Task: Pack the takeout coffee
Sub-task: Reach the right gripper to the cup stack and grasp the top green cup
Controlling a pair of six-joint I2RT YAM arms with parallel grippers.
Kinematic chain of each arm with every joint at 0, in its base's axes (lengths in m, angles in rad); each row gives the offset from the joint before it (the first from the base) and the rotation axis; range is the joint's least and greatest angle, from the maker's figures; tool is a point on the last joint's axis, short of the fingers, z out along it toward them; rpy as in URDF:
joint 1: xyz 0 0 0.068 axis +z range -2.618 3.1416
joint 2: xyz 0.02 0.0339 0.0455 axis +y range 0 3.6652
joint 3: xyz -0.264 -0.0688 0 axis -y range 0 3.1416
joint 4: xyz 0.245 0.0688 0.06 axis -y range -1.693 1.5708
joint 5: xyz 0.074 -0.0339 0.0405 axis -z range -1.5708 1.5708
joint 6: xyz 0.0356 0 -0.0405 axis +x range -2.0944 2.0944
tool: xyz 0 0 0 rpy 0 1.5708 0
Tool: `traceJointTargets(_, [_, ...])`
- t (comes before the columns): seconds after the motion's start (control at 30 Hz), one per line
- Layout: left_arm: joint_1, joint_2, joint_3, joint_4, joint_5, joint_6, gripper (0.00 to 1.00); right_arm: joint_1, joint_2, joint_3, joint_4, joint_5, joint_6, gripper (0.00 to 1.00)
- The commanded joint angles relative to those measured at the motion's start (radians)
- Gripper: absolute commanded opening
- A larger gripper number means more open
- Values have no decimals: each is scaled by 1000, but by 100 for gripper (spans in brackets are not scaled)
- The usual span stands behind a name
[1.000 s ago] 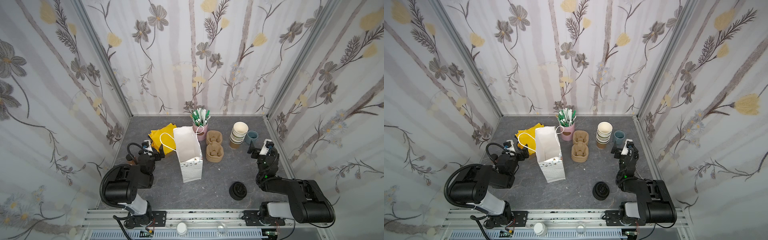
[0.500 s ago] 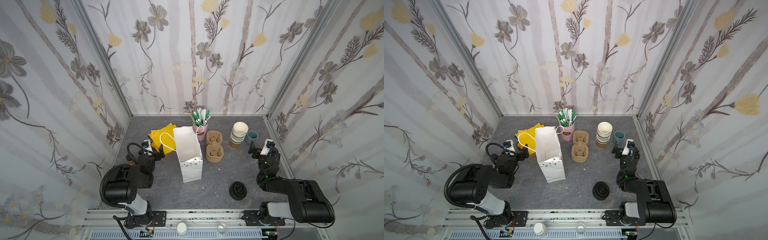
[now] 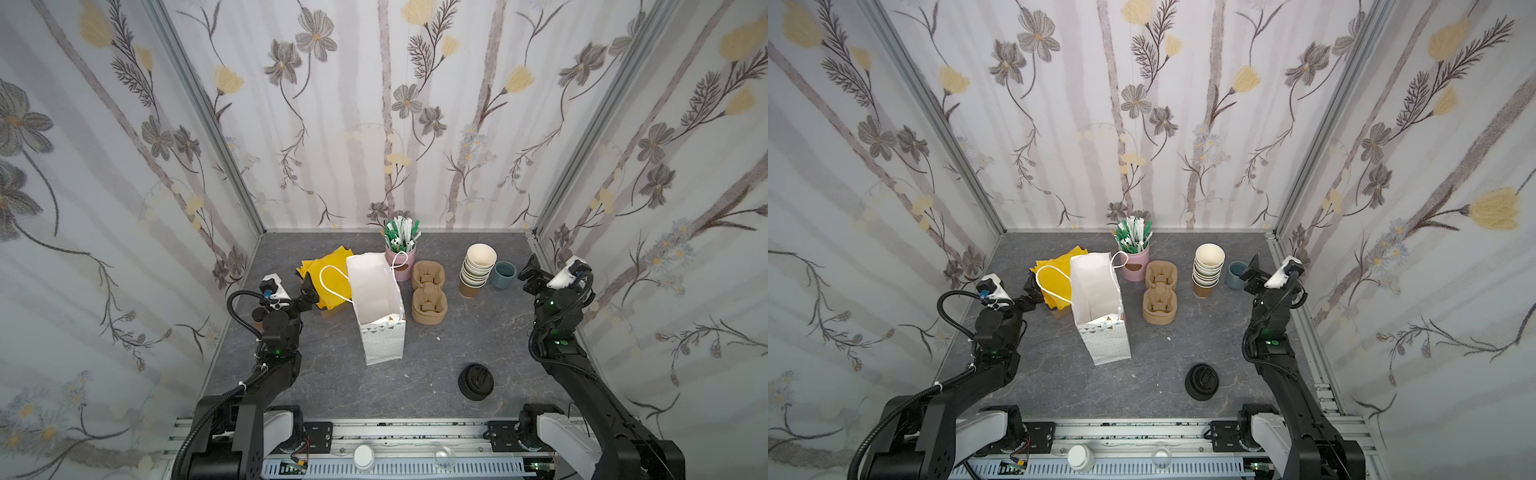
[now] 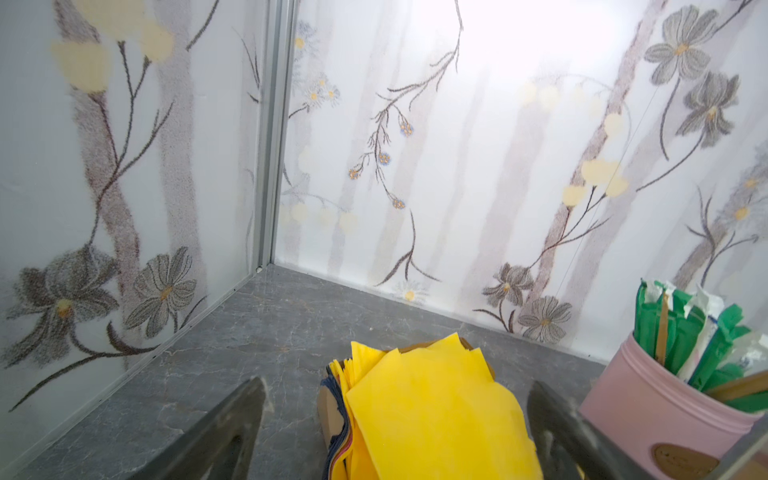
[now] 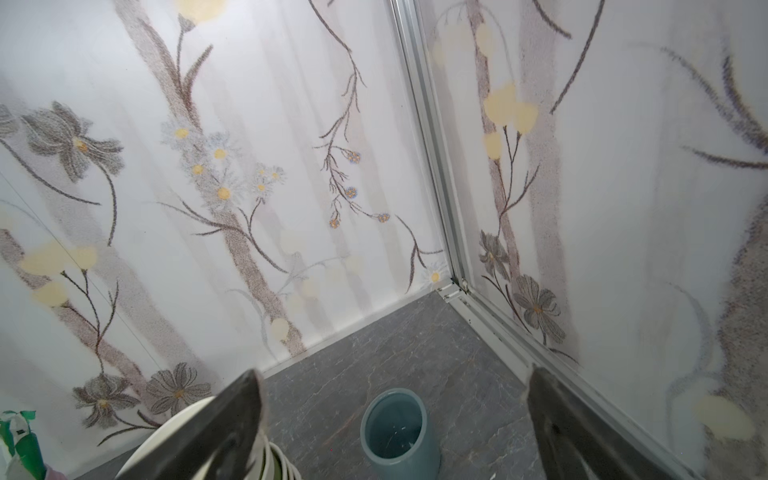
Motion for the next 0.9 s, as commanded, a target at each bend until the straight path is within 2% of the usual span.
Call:
traceJointTargets(0.0, [1,-48,62,-260,-42,-181,100,5,14,88,-369,-136,106,92])
traceJointTargets(0.07, [3,-71,91,-331,33,-208,100,10,42,162,-490,-200,121,89])
traceJointTargets(0.13, [2,-100,104,-387,54,-266,100,31,70,235,-585,-226,130,87])
traceJointTargets(0.27, [2,-172,95,-457,111,-341,100,102,135,357,-741,-173,160,85])
traceJointTargets(0.33, [2,-210,94,-509,138,-358,100,116,173,410,-785,-158,185,83])
traceJointTargets(0.47, [0,-291,81,-601,182,-388,100,123,275,533,-854,-147,243,73])
traceJointTargets(0.67, [1,-378,66,-714,201,-384,100,156,431,691,-922,-144,254,67])
traceJointTargets(0.87, [1,-445,75,-801,228,-358,100,204,549,793,-989,-19,246,55])
